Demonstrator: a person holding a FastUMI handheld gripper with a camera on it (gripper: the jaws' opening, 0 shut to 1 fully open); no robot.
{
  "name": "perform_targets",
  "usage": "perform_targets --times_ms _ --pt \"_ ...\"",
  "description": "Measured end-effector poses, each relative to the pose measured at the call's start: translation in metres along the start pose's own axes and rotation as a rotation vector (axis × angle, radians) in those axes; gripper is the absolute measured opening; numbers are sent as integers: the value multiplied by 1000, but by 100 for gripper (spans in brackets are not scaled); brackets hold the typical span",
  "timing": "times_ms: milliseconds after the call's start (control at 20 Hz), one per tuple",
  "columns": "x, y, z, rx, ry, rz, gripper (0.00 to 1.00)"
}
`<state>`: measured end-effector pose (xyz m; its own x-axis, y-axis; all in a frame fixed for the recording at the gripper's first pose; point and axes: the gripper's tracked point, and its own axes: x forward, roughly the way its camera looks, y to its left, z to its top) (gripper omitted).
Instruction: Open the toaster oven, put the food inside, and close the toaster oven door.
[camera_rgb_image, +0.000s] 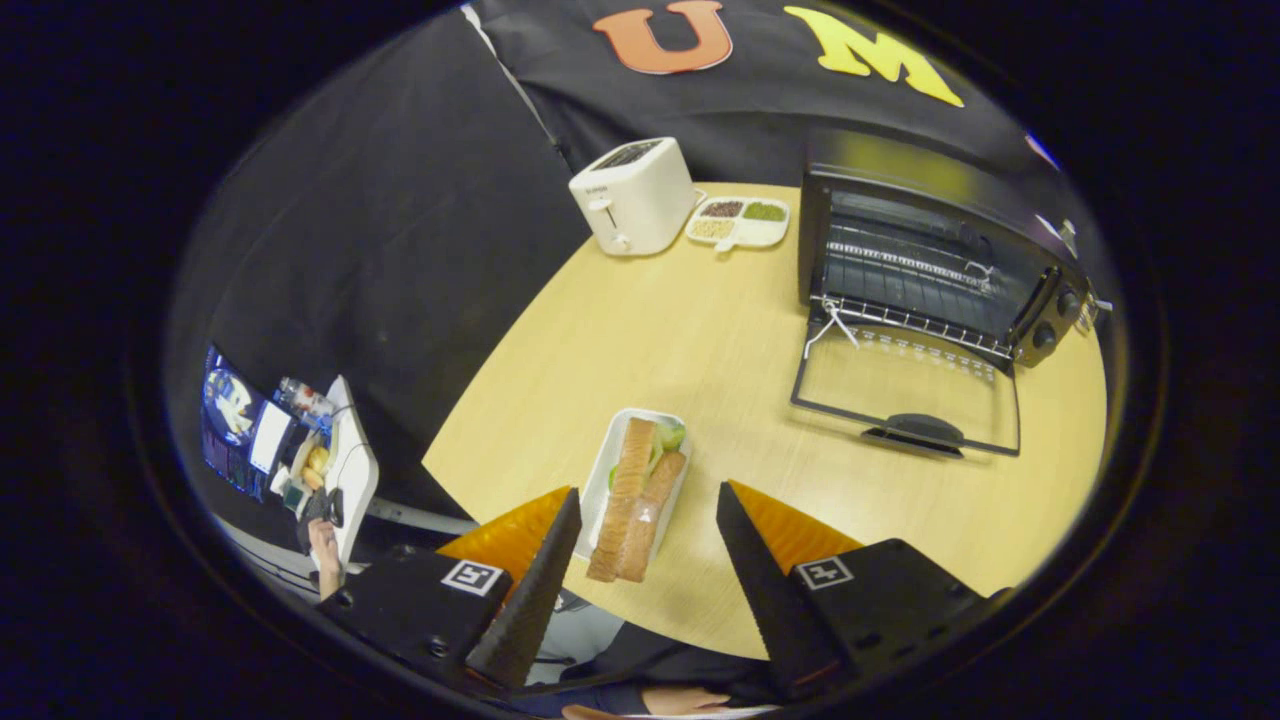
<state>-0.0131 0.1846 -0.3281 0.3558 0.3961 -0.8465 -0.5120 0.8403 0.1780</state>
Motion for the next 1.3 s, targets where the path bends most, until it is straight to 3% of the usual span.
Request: perform_targets --times_ms 200,400,450,600,850,950,1100,1300 --pt "9 4 -4 42 83 -5 78" --pt "15 19 -13 86 142 69 51" --pt "17 18 -14 86 148 69 48" --pt "21 14 -15 67 148 41 50" --pt "11 16 -16 33 121 41 37" --pt "4 17 -12 49 97 54 37" --pt "-10 12 0 94 39 99 37" --pt "-28 -7 25 201 -86 221 37"
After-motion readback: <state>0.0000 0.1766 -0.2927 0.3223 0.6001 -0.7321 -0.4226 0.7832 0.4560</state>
